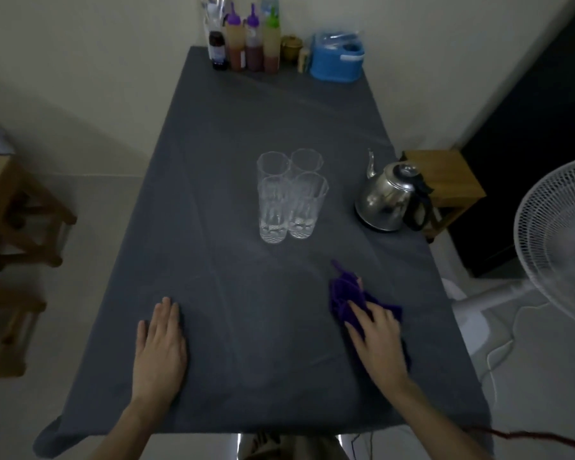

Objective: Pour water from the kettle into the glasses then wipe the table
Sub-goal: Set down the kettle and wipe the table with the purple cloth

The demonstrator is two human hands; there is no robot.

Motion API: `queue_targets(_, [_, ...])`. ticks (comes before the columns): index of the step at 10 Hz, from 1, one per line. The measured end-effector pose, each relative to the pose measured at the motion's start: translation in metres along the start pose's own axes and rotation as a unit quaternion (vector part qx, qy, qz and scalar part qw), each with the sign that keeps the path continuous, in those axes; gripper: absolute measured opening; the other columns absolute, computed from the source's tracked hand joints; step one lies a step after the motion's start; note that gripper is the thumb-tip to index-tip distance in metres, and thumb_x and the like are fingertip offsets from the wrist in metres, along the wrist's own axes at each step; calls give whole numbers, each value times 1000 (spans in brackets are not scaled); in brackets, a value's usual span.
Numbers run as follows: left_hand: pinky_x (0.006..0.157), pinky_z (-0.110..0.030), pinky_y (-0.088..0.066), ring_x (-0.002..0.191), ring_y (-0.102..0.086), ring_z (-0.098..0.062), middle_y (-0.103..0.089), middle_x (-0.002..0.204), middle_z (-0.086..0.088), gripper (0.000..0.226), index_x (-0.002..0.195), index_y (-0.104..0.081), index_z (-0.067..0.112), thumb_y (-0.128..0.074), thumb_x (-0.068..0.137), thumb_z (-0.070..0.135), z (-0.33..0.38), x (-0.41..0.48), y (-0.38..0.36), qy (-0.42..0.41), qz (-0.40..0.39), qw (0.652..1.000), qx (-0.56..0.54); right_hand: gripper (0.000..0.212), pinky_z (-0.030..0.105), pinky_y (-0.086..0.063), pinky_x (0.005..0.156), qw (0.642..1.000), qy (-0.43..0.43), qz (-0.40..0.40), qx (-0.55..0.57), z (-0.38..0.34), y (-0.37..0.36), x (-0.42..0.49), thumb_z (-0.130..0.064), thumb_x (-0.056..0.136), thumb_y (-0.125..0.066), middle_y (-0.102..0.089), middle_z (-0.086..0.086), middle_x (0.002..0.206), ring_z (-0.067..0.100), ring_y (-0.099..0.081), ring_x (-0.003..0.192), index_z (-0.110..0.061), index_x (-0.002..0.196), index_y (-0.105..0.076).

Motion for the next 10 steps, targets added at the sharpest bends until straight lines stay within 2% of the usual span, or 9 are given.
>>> queue_targets(1, [117,-37,-10,136,-39,-30,-40,149,-14,54,139,-43,0,-27,92,22,57,-6,-11,-110,-31,993,-36,42,42,-54,76,997,62,9,48,-49,-13,1,-38,89,-48,-62,9,113,29,-62,92,-18,123,-63])
queue_targets(2, [118,-30,-6,136,-37,-25,-41,148,-13,51,138,-44,2,-31,92,19,112,-10,-20,-195,-52,978,-57,41,33,-54,70,979,195,1,56,-113,-27,-13,-38,83,-54,-63,5,110,24,-61,90,-22,120,-64])
queue_targets(3, [119,-26,-4,137,-37,-27,-41,148,-15,54,141,-39,3,-32,90,19,146,-8,-26,-216,-56,972,-76,39,30,-51,71,970,235,-13,61,-128,-30,-25,-33,84,-54,-65,2,111,20,-60,92,-23,121,-65])
queue_targets(5, [117,-31,-9,137,-34,-30,-42,147,-20,55,135,-48,1,-32,92,31,161,-7,-28,-217,-48,974,-29,46,31,-52,69,993,112,31,-23,-27,-4,-20,-38,76,-49,-68,0,101,21,-63,82,-27,116,-70])
queue_targets(6, [114,-33,-16,135,-39,-31,-43,146,-18,56,134,-49,3,-32,91,33,159,-7,-26,-218,-46,975,-11,42,34,-51,72,998,-41,42,-36,53,19,-30,-37,84,-48,-68,5,103,26,-63,84,-23,117,-69])
queue_targets(7, [110,-35,-27,130,-47,-31,-49,141,-18,56,130,-54,4,-34,88,34,159,-5,-21,-219,-52,974,9,36,42,-52,73,988,-147,22,-45,101,36,-44,-29,87,-66,-67,12,106,32,-62,85,-16,120,-67])
queue_targets(8, [97,-38,-49,118,-60,-30,-60,130,-17,54,120,-63,6,-36,83,35,163,-4,-16,-210,-91,973,33,37,41,-52,71,988,-126,-15,-88,98,40,-43,-36,86,-63,-67,13,104,32,-64,85,-15,116,-69])
queue_targets(9, [93,-40,-51,113,-64,-29,-64,126,-15,48,116,-66,7,-41,83,31,161,1,-9,-202,-116,972,23,47,43,-51,82,991,-81,-8,-110,73,55,-27,-49,83,-61,-63,11,117,31,-62,102,-17,116,-69])
queue_targets(10, [115,-36,-28,137,-41,-28,-42,149,-12,46,139,-46,7,-42,95,22,175,9,15,-211,-100,972,0,64,43,-52,90,995,-7,24,-96,28,73,12,-60,94,-30,-62,12,125,29,-61,112,-15,121,-66])
Point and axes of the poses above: each hand's wrist, its own x-axis towards the middle knuckle, its own y-axis out of the back of the hand, z = x × y, the point moved 9 cm from there along x, towards the middle knuckle
